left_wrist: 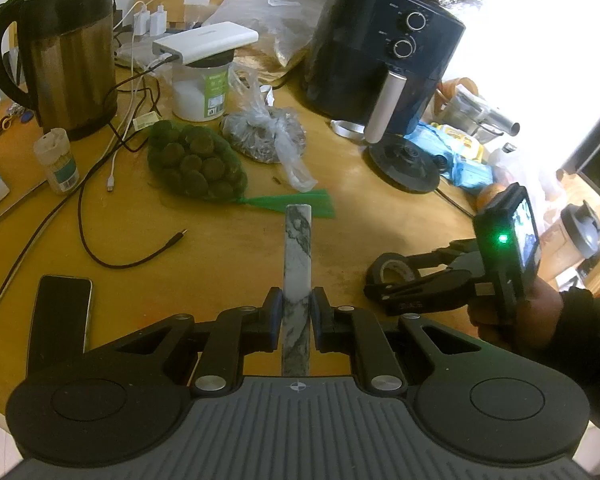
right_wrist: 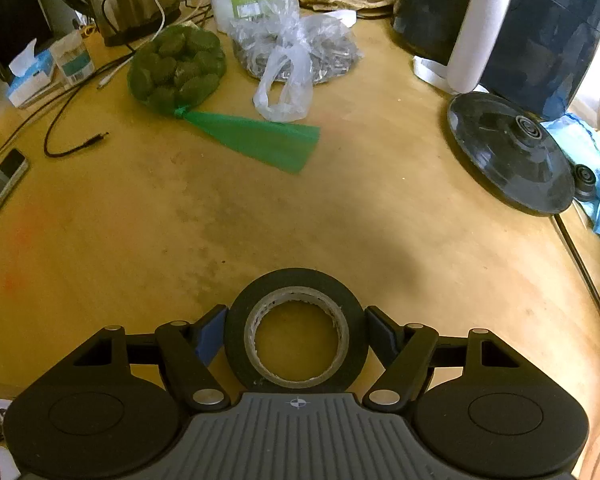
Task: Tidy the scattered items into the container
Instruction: 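Carry the strip with the left gripper toward the box while the right gripper carries the tape roll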
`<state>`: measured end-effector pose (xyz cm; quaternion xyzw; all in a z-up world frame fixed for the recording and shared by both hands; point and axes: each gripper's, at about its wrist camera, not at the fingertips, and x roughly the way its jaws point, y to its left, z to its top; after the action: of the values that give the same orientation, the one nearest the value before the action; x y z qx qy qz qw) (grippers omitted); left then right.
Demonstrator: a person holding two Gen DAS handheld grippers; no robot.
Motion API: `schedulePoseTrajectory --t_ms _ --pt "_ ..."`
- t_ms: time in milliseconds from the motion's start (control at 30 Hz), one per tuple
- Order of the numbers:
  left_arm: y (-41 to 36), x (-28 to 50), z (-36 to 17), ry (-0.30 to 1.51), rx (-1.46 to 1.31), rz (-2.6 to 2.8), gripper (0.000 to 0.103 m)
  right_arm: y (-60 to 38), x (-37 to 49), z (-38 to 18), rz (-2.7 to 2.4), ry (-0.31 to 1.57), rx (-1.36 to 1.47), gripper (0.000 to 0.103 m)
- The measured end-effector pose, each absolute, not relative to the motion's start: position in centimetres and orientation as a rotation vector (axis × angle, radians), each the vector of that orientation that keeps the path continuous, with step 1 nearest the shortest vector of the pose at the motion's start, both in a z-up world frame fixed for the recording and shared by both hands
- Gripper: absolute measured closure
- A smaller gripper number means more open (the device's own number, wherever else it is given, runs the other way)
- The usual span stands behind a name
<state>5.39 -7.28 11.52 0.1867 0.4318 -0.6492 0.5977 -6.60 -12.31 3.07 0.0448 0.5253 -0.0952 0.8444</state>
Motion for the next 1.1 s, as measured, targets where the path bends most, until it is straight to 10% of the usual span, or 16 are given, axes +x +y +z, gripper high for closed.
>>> schedulePoseTrajectory --t_ms 1100 --pt "-6.6 1.8 12.8 0.968 0.469 -1.592 0.087 -11.2 -14.3 11.1 -0.393 0.964 0.154 0.028"
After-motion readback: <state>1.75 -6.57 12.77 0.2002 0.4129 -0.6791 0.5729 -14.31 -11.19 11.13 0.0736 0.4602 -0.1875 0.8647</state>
